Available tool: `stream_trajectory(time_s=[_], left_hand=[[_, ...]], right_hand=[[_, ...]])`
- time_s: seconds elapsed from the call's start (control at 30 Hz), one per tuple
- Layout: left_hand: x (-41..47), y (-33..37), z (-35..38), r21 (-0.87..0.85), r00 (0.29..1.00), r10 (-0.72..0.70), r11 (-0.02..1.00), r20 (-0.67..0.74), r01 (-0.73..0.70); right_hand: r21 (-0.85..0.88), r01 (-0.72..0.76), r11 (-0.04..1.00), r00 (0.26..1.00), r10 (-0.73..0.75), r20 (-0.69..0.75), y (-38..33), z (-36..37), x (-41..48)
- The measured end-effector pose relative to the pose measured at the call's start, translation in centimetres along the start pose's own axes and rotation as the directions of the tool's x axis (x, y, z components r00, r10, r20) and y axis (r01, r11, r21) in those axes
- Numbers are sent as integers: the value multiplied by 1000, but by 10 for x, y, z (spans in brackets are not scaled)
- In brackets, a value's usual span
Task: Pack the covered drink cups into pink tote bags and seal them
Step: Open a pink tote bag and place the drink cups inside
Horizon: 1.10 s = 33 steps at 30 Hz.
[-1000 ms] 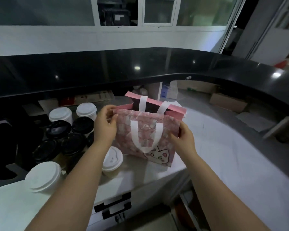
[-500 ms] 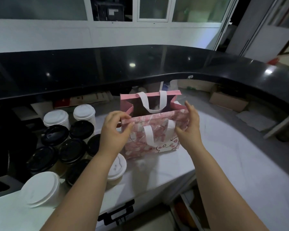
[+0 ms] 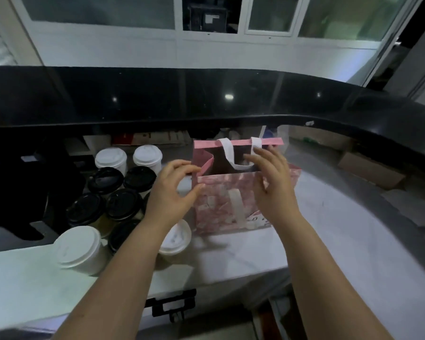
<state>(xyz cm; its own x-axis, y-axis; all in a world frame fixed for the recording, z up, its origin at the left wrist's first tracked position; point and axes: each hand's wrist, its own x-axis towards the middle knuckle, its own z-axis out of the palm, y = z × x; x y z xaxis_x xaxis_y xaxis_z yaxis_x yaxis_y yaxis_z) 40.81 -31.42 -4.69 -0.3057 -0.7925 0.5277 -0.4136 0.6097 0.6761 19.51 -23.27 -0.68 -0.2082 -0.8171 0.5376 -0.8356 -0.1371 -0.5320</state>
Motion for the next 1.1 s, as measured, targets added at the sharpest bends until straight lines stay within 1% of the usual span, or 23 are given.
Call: stream_trajectory(time_s=[0.07,0.13,0.17,0.23,0.3,0.4,0.43,0.47,0.5,0.53,0.57,0.6,0.7,0.8,0.9,0.97,1.1], left_hand=[[-2,-1,-13,125,1000,17,992,17,-19],[-7,-4,-27,291,999,-9,957,34,-1],[-13,-7,-34,361,998,-46,932,38,30],[-28,-14,-49,463,988,-148,879,46,110],[-48,-21,-59,530,969,-244,827,41,186],[-78,-26,-68,553,948,-317,788,-12,271],[-86,-27,-69,552,941,-336,779,-33,298],[-92,-28,-71,557,934,-354,767,-48,319],[-99,-29,-72,569,927,-370,752,-55,334],[-104,-31,-73,583,921,-386,736,-56,344],[-109,-32,-74,594,915,-399,723,-57,352],[-113,-33,-74,602,911,-408,713,-62,360],[-126,-32,-73,608,904,-414,693,-105,387],[-133,-30,-72,608,899,-420,683,-126,405],[-138,-28,-71,616,893,-436,674,-113,407],[-140,-27,-69,622,890,-442,669,-110,408],[-141,-26,-69,620,886,-448,664,-118,418]], right_hand=[[10,148,989,980,-148,136,-19,9,4],[74,270,960,930,-280,237,-34,22,3],[109,316,943,901,-334,277,-40,30,1],[164,359,919,848,-394,355,-50,46,-8],[175,403,899,811,-439,388,-55,61,-18],[199,481,854,779,-520,351,-61,78,-29],[233,464,855,767,-519,378,-63,83,-33],[251,421,871,747,-490,448,-65,89,-36],[233,374,898,713,-439,547,-66,94,-40],[185,345,920,669,-379,639,-65,100,-44],[125,334,934,638,-322,700,-64,106,-48],[77,330,941,624,-278,730,-63,112,-51],[-4,329,944,634,-218,742,-63,124,-61],[-45,316,948,690,-197,697,-64,133,-68],[-93,315,944,733,-181,655,-65,138,-71],[-102,316,943,742,-179,647,-64,140,-72],[-110,319,941,735,-172,656,-63,142,-71]])
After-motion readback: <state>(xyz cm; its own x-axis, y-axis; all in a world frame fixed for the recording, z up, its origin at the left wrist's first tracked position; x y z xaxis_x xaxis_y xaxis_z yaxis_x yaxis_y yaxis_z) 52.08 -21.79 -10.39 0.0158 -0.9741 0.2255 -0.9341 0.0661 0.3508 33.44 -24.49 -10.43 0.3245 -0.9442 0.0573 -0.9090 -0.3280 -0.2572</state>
